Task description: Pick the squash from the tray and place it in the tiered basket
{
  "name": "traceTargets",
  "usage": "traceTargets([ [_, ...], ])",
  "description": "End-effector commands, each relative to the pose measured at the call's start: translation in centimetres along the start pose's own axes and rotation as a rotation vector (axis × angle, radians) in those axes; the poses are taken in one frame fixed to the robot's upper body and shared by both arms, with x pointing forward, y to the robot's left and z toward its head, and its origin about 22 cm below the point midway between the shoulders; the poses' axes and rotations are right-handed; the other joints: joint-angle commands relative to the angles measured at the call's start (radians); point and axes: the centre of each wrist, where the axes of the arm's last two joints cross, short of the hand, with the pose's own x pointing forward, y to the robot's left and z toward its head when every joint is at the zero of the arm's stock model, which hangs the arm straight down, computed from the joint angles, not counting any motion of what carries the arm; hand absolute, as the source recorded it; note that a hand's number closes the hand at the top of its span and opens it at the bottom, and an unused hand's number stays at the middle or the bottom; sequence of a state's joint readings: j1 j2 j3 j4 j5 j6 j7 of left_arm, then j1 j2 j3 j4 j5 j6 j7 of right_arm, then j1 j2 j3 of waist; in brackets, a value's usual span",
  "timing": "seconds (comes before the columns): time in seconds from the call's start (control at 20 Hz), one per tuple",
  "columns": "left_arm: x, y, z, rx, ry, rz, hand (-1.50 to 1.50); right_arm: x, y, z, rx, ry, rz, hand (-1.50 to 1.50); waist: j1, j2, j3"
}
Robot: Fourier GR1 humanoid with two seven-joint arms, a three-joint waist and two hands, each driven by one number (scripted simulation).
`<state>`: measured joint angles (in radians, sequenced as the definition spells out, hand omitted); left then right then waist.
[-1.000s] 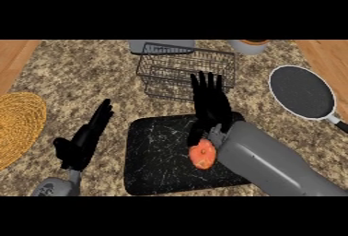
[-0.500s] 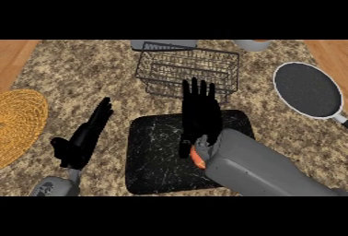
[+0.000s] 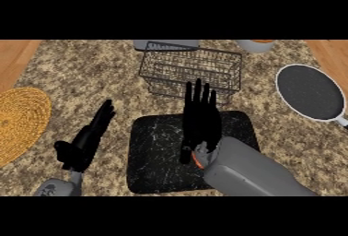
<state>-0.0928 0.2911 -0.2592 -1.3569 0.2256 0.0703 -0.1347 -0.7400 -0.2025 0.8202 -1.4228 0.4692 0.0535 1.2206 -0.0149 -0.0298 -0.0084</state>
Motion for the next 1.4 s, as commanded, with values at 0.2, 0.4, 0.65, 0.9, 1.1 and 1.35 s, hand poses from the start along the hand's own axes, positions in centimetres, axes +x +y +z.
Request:
traceTargets([
  [0.2, 0.4, 1.6, -0.4, 0.012, -0.013, 0.003, 0.00, -3.2, 4.7, 0.2, 0.081, 0.335, 0.024, -1.50, -0.015, 0.021, 0.007],
  [0.4, 1.0, -0.3, -1.5, -0.010, -0.013, 0.000, 0.00, -3.2, 4.9, 0.1, 0.073, 0.379, 0.005, -1.50, -0.004, 0.023, 0.008],
  [0.65, 1.0, -0.6, -0.8, -0.019, -0.025, 0.002, 0.00, -3.6, 6.3, 1.1, 0.100, 0.382, -0.011, -1.50, 0.009, 0.025, 0.008],
  [0.9, 0.5, 0.1, -0.7, -0.029, -0.023, -0.002, 0.00, -5.5, 7.1, 0.6, 0.110, 0.387, -0.019, -1.50, 0.008, 0.027, 0.008],
  [1.1, 0.6, -1.9, -0.7, -0.018, -0.033, 0.000, 0.00, -3.8, 6.4, -0.9, 0.110, 0.379, -0.022, -1.50, 0.018, 0.028, 0.008],
  [1.35, 0.2, 2.1, -0.1, -0.033, -0.011, 0.009, 0.00, -3.8, 8.5, 0.2, 0.006, 0.245, -0.127, 1.50, 0.019, 0.029, 0.008],
])
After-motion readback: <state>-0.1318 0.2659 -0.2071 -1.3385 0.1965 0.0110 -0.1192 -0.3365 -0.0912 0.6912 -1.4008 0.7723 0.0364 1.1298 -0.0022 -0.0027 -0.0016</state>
